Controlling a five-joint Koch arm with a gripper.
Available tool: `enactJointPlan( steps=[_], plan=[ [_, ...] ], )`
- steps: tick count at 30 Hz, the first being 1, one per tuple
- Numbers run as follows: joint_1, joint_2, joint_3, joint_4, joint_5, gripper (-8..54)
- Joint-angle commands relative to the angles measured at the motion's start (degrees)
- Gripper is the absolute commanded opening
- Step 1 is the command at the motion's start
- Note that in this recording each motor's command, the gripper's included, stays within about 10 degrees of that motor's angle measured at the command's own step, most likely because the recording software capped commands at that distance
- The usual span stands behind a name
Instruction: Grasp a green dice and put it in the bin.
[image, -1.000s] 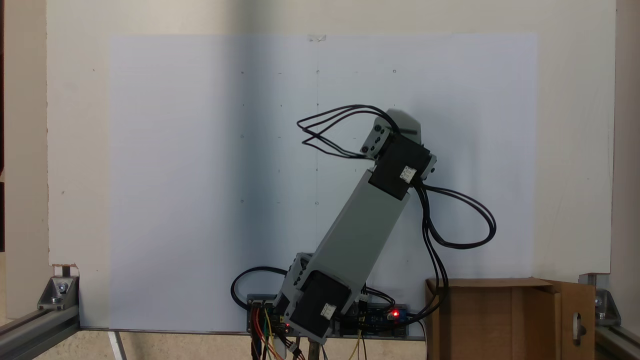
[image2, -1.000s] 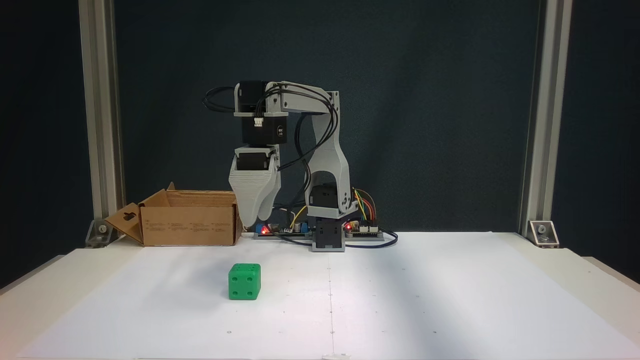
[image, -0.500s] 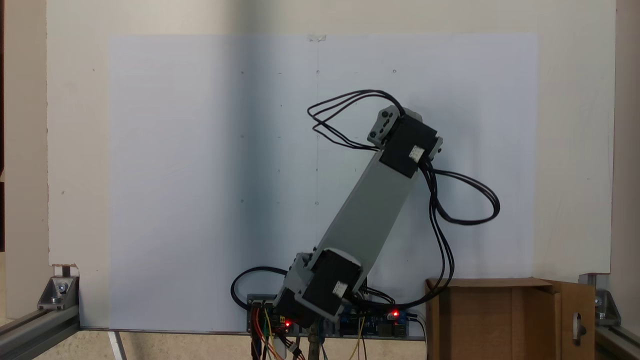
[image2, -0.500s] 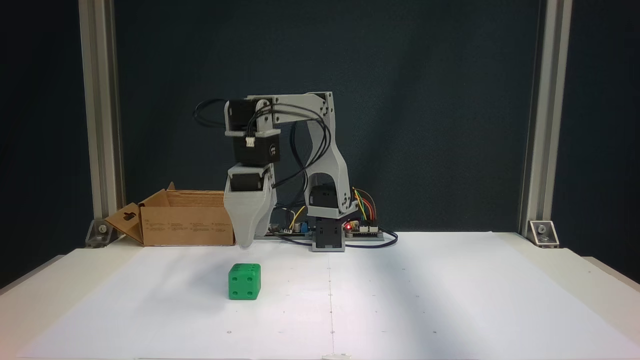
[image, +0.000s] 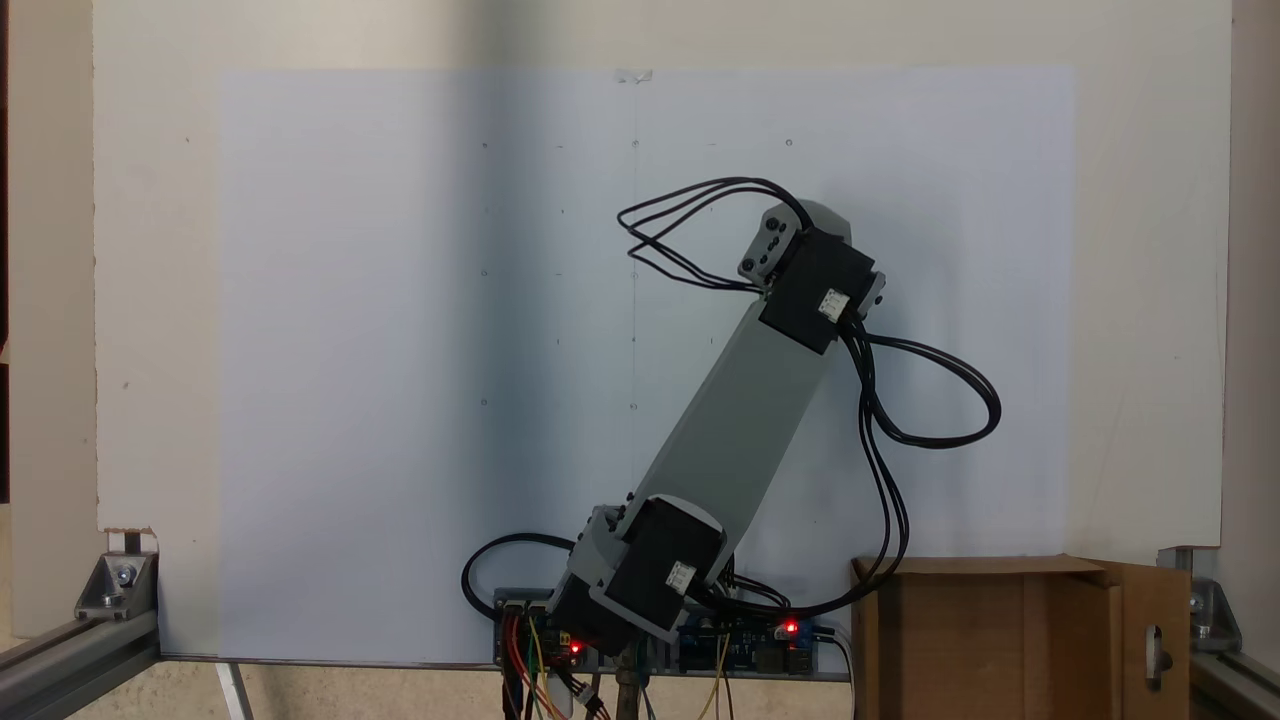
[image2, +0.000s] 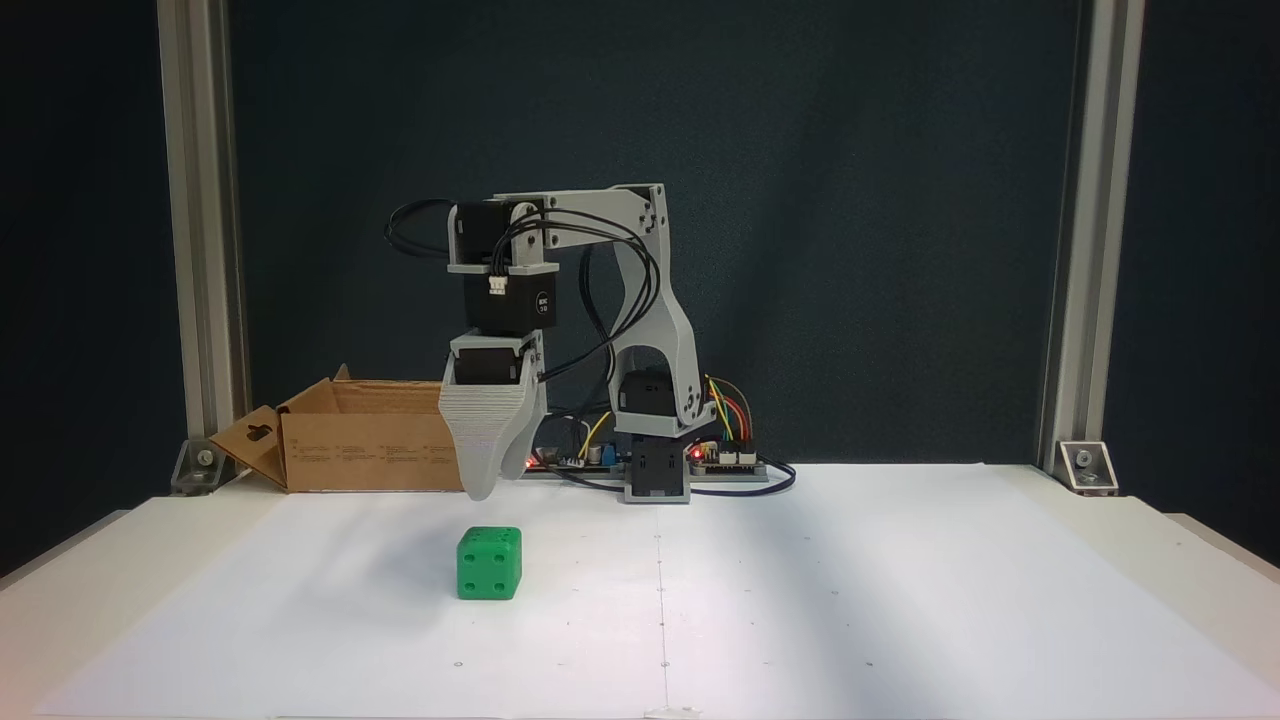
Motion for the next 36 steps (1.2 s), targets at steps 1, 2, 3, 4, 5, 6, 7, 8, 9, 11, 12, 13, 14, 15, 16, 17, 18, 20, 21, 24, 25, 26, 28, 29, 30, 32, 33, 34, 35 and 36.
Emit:
enactJointPlan(
  steps=[1, 2, 3, 4, 5, 6, 7, 8, 9, 11, 12, 13, 14, 15, 16, 17, 18, 20, 21, 24, 25, 26, 28, 29, 30, 32, 33, 34, 35, 36],
  plan=[
    [1.1, 1.7, -2.6, -0.6, -5.2, 46.8],
    [1.1, 1.7, -2.6, -0.6, -5.2, 46.8],
    [1.1, 1.7, -2.6, -1.0, -5.2, 46.8],
    [1.1, 1.5, -2.6, -1.0, -5.2, 46.8],
    [1.1, 1.2, -2.6, -1.0, -5.1, 46.8],
    [1.1, 1.2, -2.5, -1.0, -5.1, 46.8],
    [1.1, 1.1, -2.3, -1.0, -5.1, 46.8],
    [1.1, 1.1, -1.8, -1.0, -5.1, 46.8],
    [1.1, 1.1, -1.4, -1.0, -5.1, 46.7],
    [1.2, 1.1, -1.0, -1.0, -5.1, 46.7],
    [1.3, 1.1, -0.5, -1.0, -5.1, 46.6],
    [1.5, 1.1, -0.3, -1.0, -5.1, 46.6],
    [1.9, 1.1, -0.3, -1.1, -5.1, 46.6],
    [2.1, 1.1, -0.3, -1.1, -5.1, 46.7],
    [2.1, 1.1, 0.1, -0.8, -5.1, 46.2],
    [2.1, 1.1, 0.6, -0.9, -5.1, 46.0],
    [2.3, 1.1, 0.6, -1.0, -5.2, 46.0],
    [2.5, 1.1, 0.6, -1.0, -5.2, 45.9],
    [2.5, 1.1, 0.6, -1.1, -5.4, 45.9],
    [2.4, 1.1, 1.7, -1.4, -8.6, 46.0],
    [2.4, 1.1, 1.9, -1.4, -8.7, 46.0],
    [2.3, 1.1, 2.1, -1.4, -8.7, 46.0],
    [2.2, 1.1, 2.5, -1.4, -8.9, 46.0],
    [2.1, 1.1, 2.6, -1.5, -9.6, 46.0],
    [2.1, 1.1, 2.6, -1.6, -9.9, 46.0],
    [2.0, 1.0, 2.7, -2.3, -9.8, 46.0],
    [2.0, 1.0, 2.7, -3.0, -9.8, 45.9],
    [2.0, 1.0, 2.7, -3.7, -9.8, 45.8],
    [2.0, 1.0, 2.7, -4.5, -9.8, 45.6],
    [2.0, 1.0, 2.7, -5.0, -9.8, 45.4]
  ],
)
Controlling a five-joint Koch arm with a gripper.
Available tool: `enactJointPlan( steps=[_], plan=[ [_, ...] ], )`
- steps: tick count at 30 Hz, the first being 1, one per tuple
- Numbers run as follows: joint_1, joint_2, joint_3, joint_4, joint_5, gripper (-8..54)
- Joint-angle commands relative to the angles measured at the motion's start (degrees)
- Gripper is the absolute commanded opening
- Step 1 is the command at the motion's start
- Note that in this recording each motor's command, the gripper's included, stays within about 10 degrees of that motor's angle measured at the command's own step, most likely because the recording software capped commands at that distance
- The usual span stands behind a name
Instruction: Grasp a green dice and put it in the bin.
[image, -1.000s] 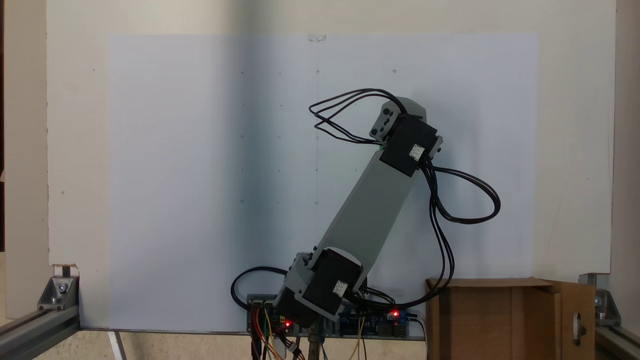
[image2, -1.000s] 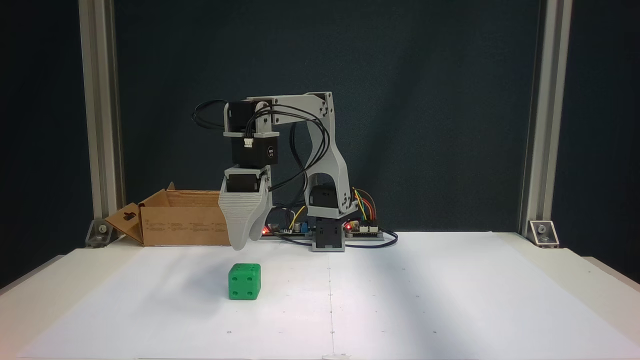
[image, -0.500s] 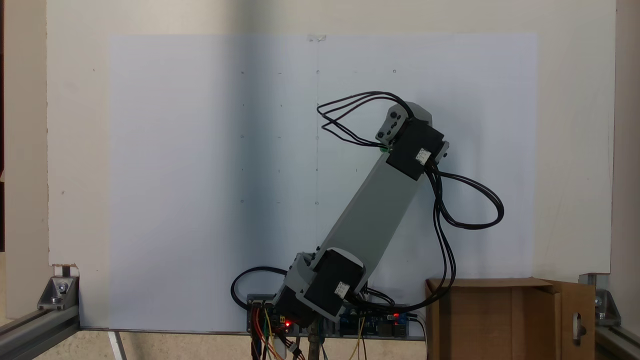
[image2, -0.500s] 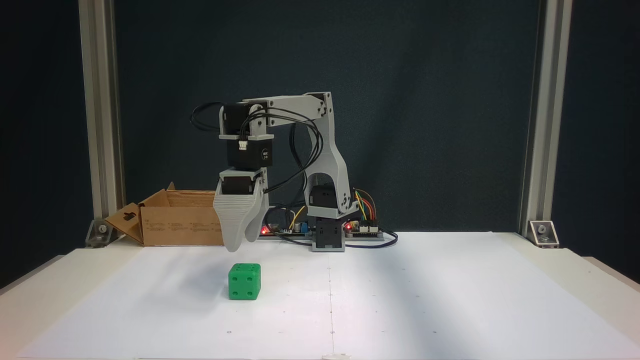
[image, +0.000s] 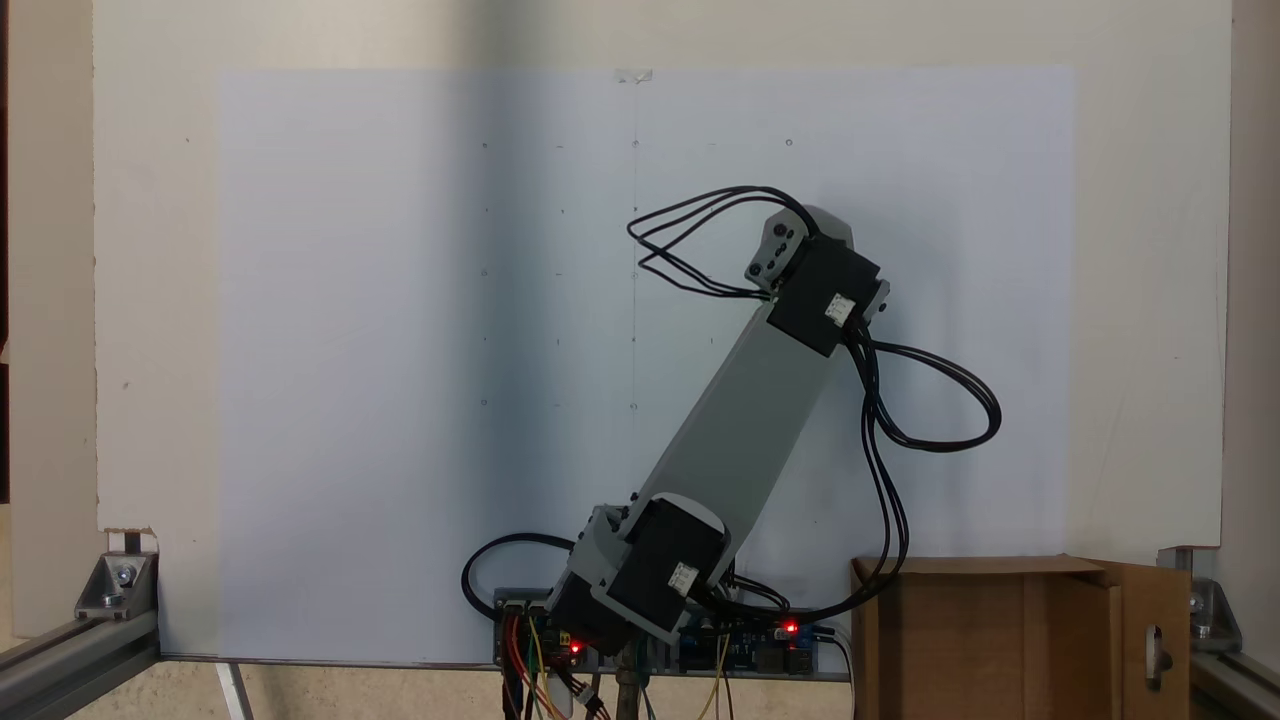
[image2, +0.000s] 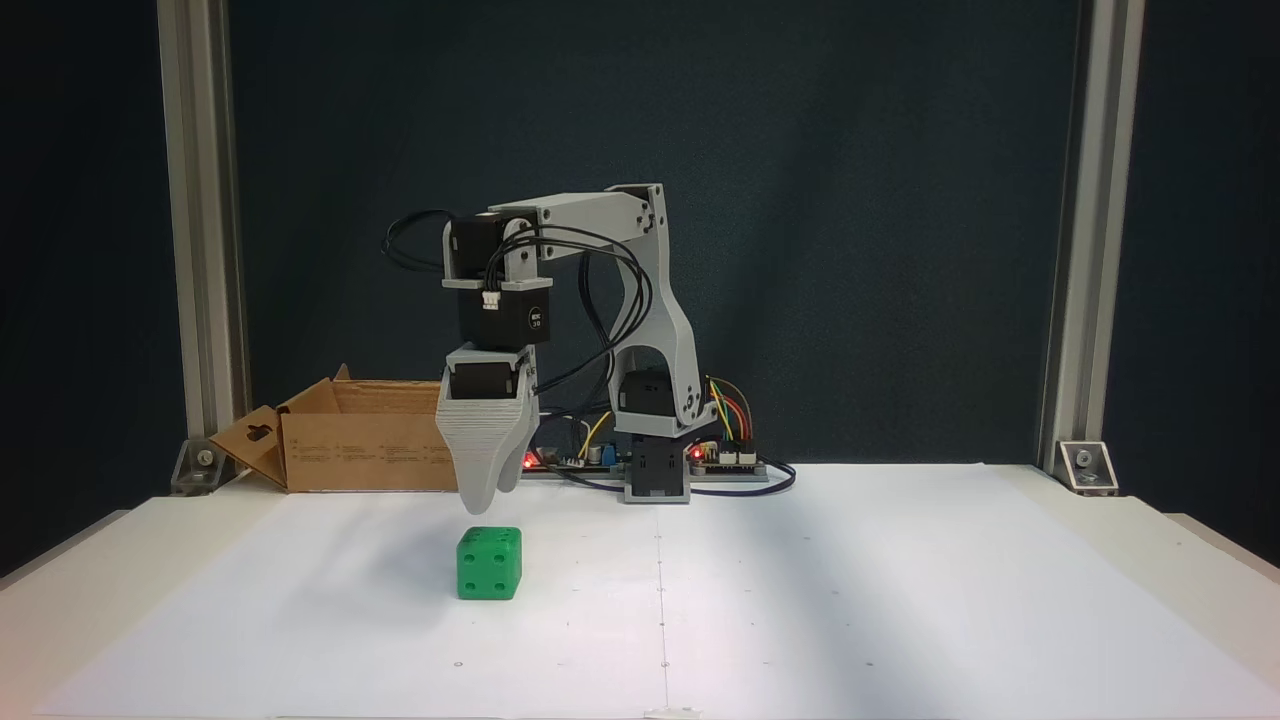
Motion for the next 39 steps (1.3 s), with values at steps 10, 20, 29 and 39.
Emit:
enactJointPlan(
  steps=[10, 20, 29, 39],
  plan=[
    [0.7, 0.9, 9.1, -8.9, -5.3, 45.2],
    [0.4, 0.8, 11.2, -14.8, -5.3, 43.9],
    [0.6, -0.3, 13.9, -18.9, -5.3, 43.1],
    [0.7, -1.3, 15.4, -23.3, -5.3, 41.4]
  ],
)
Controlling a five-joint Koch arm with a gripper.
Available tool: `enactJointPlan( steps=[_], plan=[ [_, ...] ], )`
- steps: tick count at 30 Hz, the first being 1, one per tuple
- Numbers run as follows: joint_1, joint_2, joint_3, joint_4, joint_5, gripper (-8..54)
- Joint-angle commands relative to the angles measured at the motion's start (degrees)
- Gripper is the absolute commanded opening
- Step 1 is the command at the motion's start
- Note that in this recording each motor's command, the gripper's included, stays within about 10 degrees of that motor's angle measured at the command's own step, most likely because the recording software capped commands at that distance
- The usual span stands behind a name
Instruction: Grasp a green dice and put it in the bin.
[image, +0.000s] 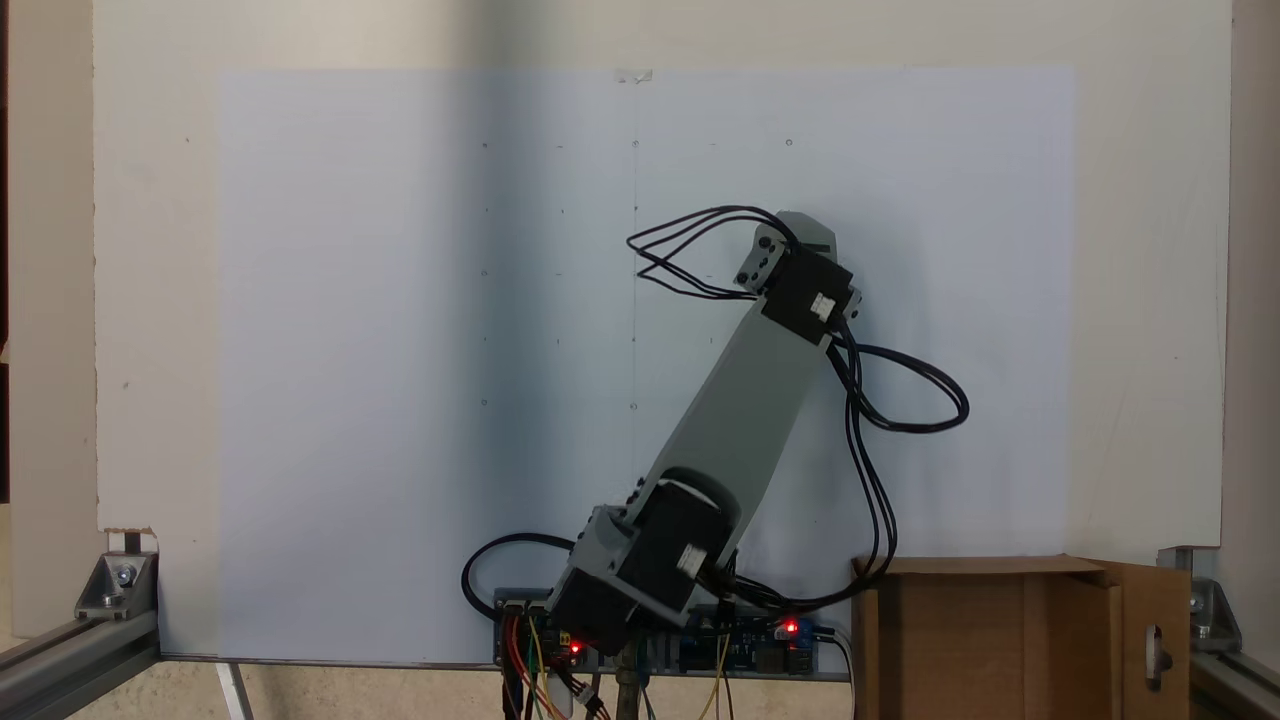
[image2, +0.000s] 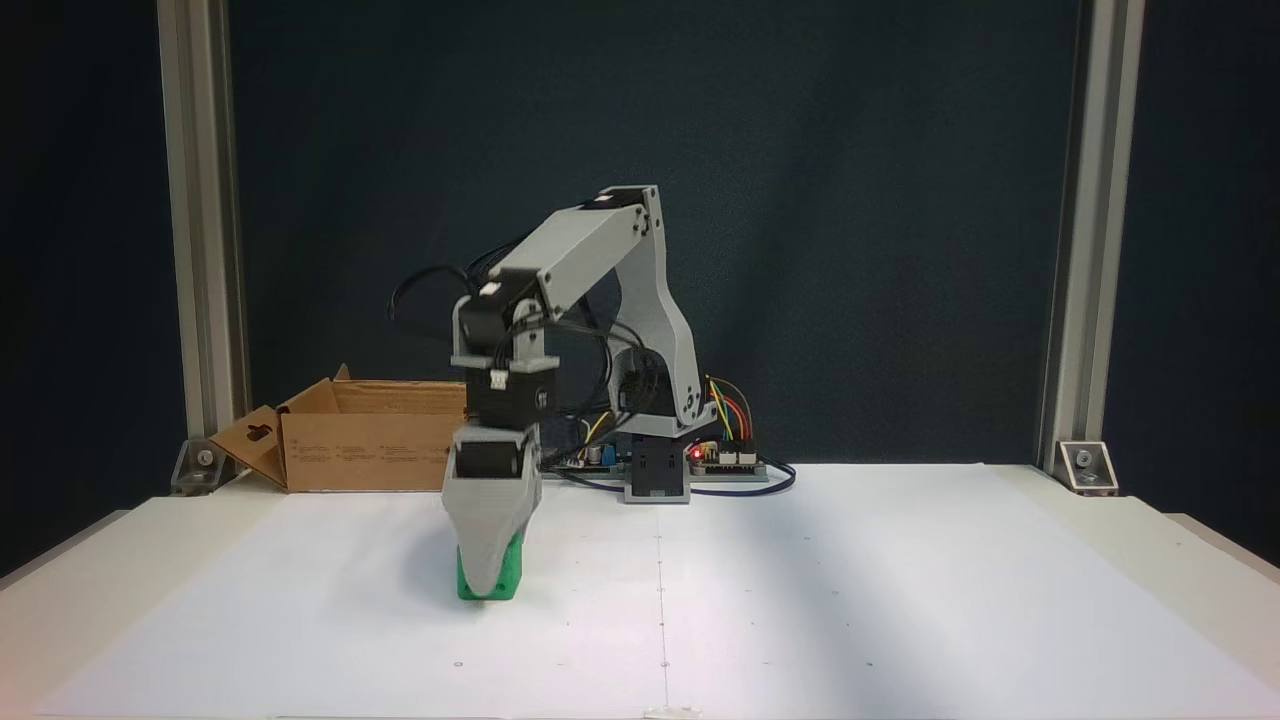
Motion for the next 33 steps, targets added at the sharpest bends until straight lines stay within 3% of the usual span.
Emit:
enactJointPlan(
  steps=[1, 12, 20, 24, 33],
  plan=[
    [0.9, 1.5, -0.6, -2.7, -5.4, 41.4],
    [1.5, 0.0, -0.5, -5.5, -5.4, 41.1],
    [2.3, -0.1, -0.4, -5.5, -5.3, 26.0],
    [2.5, -0.1, -0.3, -5.5, -5.3, 12.1],
    [1.1, 0.2, -0.4, 1.1, -1.4, 11.5]
  ],
)
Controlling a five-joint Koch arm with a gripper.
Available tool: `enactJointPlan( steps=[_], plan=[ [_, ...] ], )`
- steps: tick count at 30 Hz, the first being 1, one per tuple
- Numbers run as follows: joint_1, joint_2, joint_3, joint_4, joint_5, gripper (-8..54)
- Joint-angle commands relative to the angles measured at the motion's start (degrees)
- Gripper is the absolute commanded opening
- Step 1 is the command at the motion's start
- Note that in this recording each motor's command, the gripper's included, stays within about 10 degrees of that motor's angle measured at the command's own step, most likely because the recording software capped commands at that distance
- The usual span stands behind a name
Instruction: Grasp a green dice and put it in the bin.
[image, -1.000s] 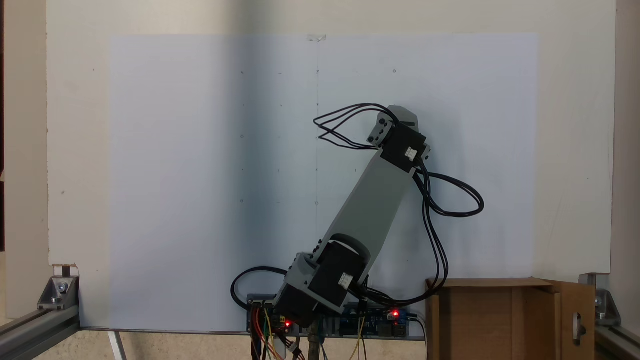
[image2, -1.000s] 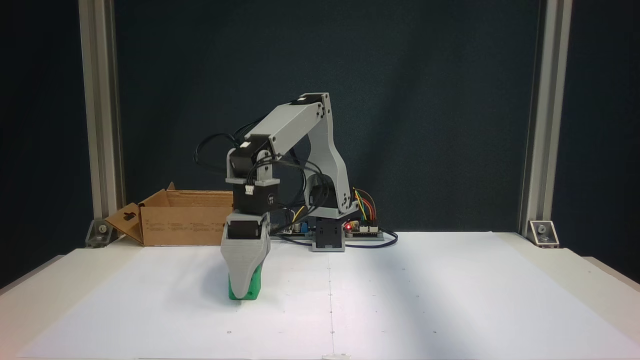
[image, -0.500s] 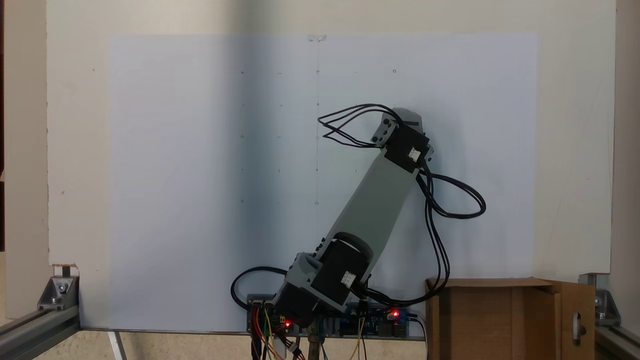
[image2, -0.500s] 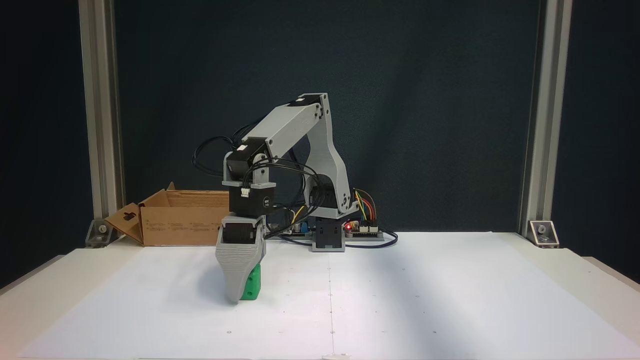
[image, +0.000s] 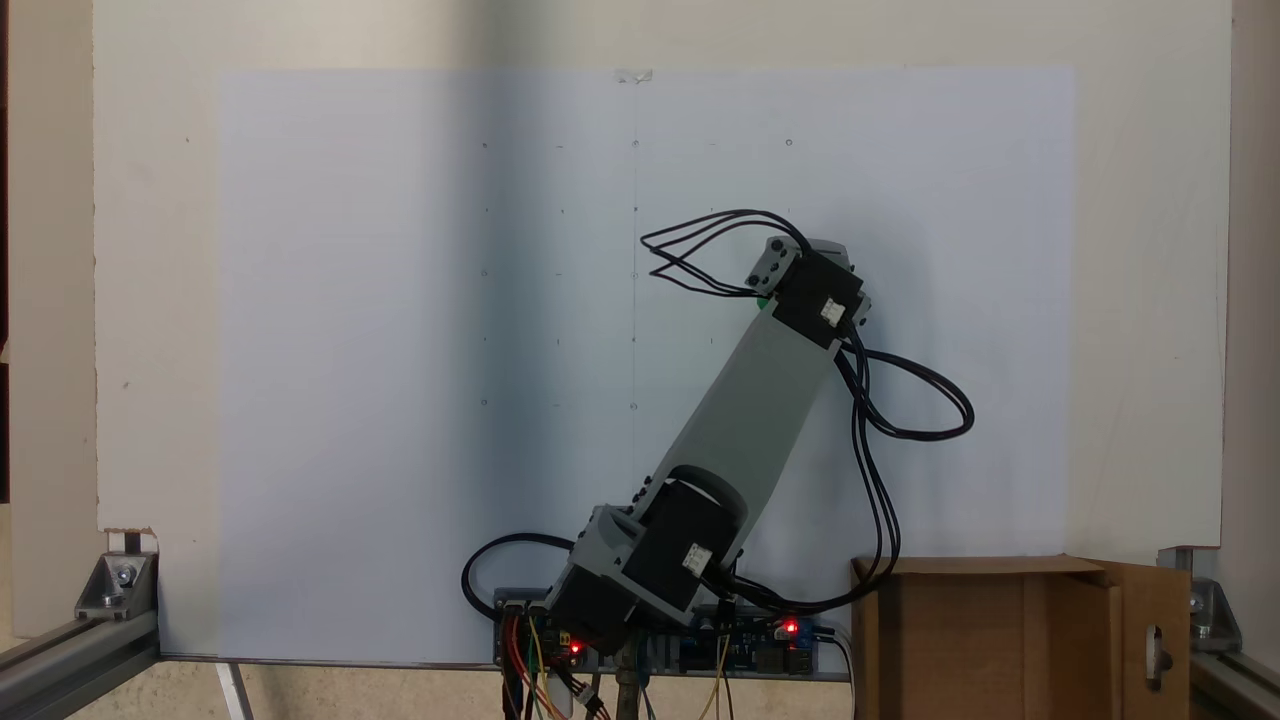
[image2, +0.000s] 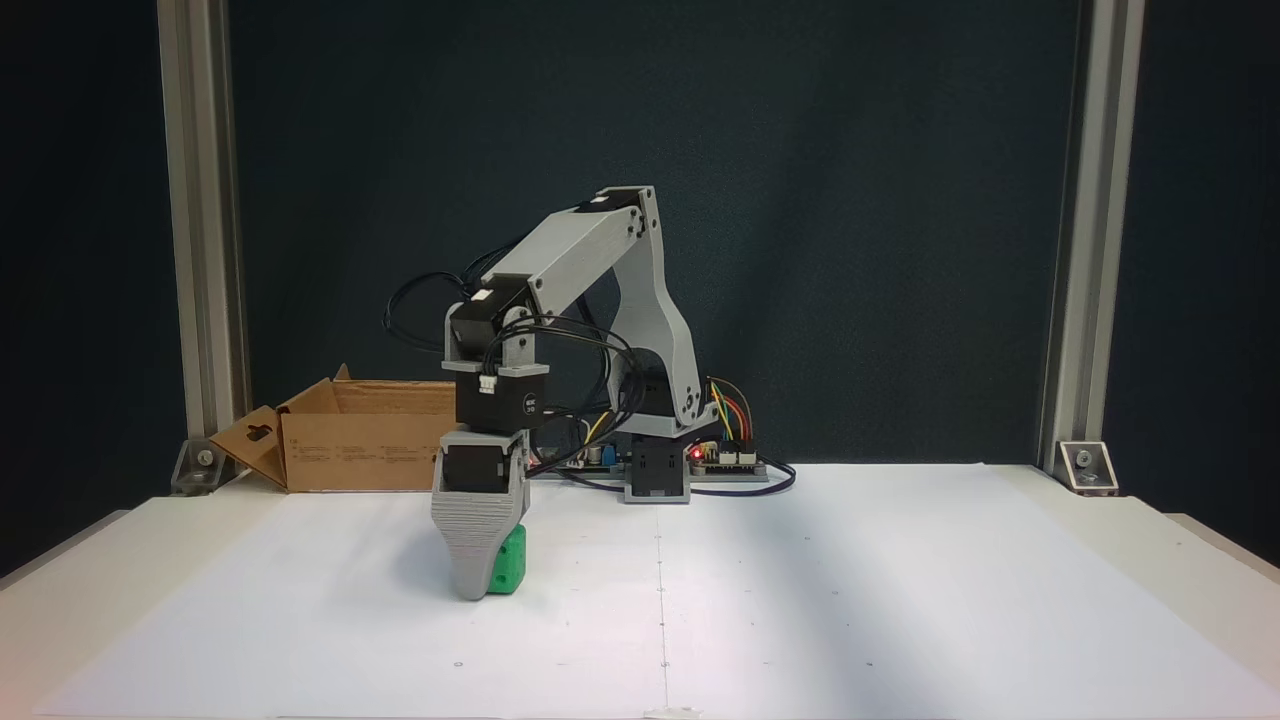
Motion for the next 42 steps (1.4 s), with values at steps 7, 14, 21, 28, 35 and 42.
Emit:
enactJointPlan(
  steps=[7, 14, 21, 28, 35, 42],
  plan=[
    [-4.3, 1.9, -14.8, 20.9, 8.3, 11.5],
    [-7.8, 12.6, -22.7, 35.1, 11.3, 11.5],
    [-7.6, 21.8, -22.7, 36.0, 11.3, 11.5],
    [-6.3, 25.7, -22.7, 36.0, 11.3, 11.5],
    [2.8, 26.7, -23.1, 34.7, 5.4, 11.6],
    [23.3, 27.2, -23.2, 25.8, -0.2, 11.5]
  ],
)
